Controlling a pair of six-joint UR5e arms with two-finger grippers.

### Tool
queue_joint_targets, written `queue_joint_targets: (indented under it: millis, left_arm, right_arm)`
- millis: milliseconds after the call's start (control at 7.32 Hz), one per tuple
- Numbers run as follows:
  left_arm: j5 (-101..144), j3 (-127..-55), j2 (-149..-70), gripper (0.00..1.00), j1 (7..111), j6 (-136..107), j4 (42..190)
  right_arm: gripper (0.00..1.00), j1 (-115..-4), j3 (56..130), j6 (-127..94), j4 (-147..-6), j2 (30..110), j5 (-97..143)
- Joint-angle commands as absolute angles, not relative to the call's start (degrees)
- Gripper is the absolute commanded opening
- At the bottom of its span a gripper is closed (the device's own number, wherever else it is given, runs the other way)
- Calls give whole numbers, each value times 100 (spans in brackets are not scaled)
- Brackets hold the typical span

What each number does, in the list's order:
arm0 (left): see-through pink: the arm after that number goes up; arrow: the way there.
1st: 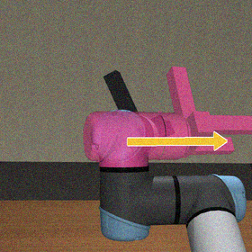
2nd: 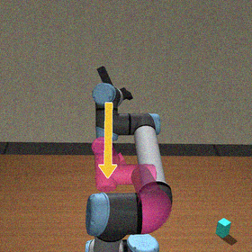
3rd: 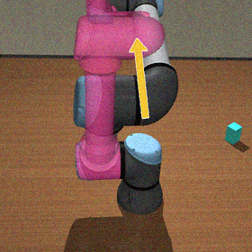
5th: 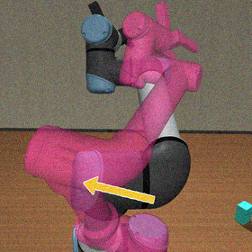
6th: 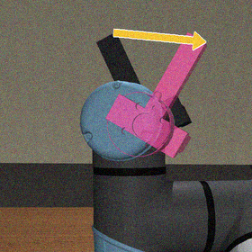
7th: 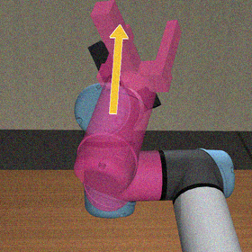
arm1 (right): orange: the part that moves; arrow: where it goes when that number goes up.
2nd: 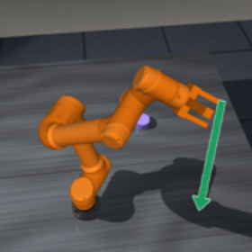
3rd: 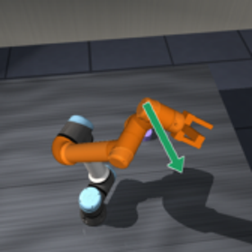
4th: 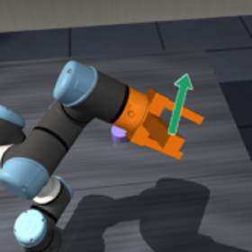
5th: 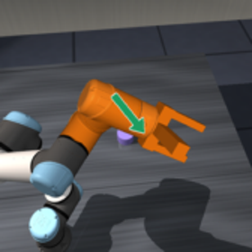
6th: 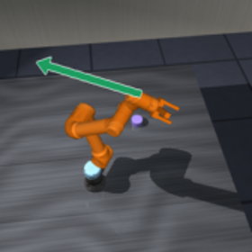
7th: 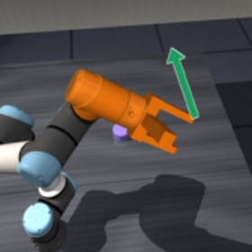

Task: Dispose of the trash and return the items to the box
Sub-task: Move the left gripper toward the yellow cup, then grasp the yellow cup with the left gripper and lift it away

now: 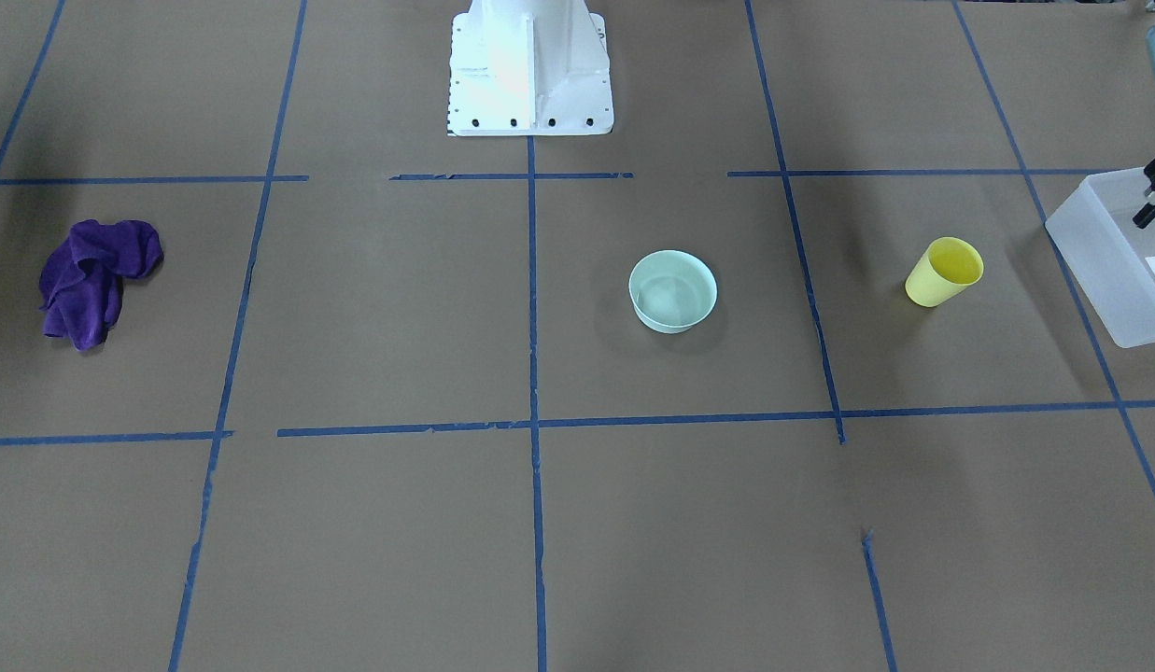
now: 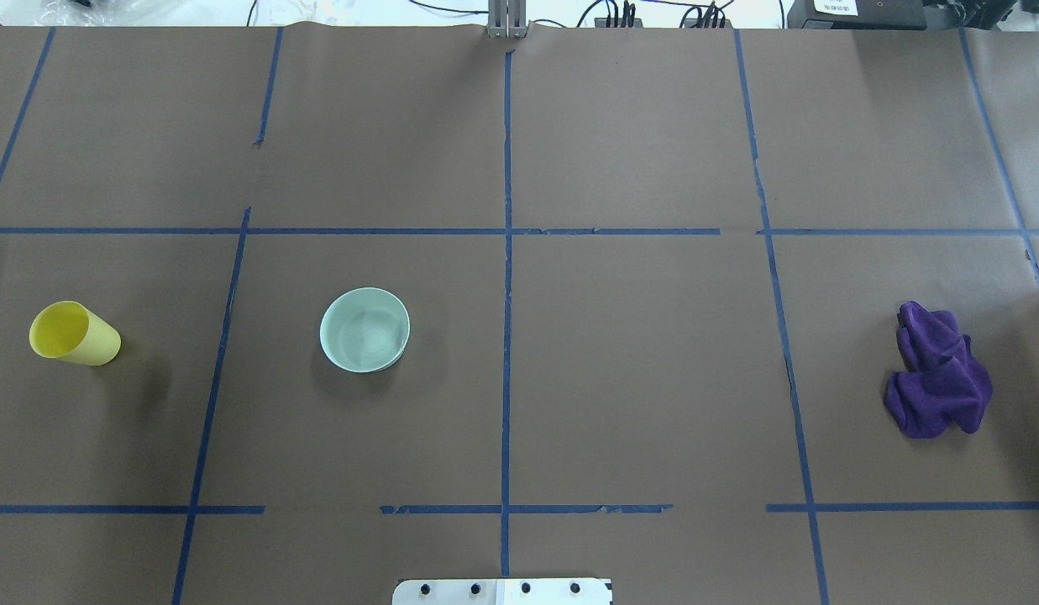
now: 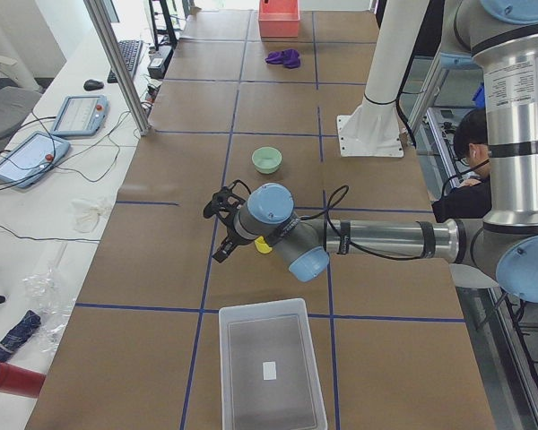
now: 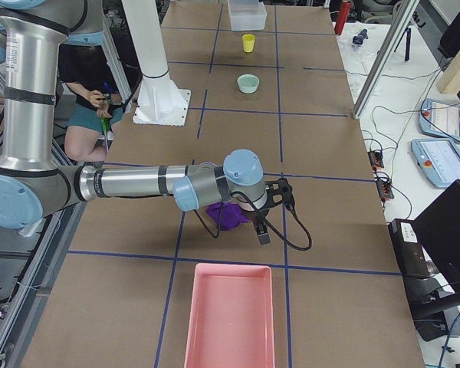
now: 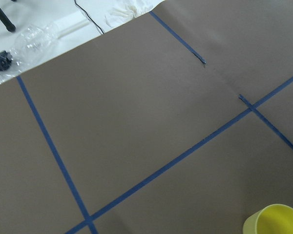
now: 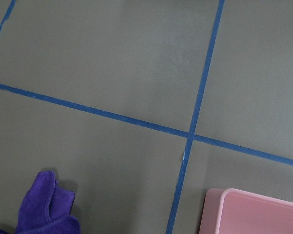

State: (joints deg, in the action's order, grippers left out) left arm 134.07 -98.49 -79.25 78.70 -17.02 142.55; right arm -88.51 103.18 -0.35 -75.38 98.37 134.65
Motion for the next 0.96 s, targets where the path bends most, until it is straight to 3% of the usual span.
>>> queue_joint_targets:
  millis: [0, 137, 273, 820]
  left_arm:
    - [12650, -9853, -7499, 81, 6798, -3735, 15193]
    - [12595, -9853, -7384, 62, 6542, -4632, 15388]
    - [12316, -9844, -7296, 57, 6252, -5076, 15529]
    - [11603, -9835, -7295, 57, 5319, -5940, 15627]
  right_arm:
    - [100, -8789, 10301, -35, -7523, 9835, 13474]
    - [100, -8789, 10301, -44, -7523, 9835, 13474]
    - [100, -8789, 10301, -44, -7523, 9852, 13474]
    - [100, -8789, 10301, -26, -7515, 9905, 13474]
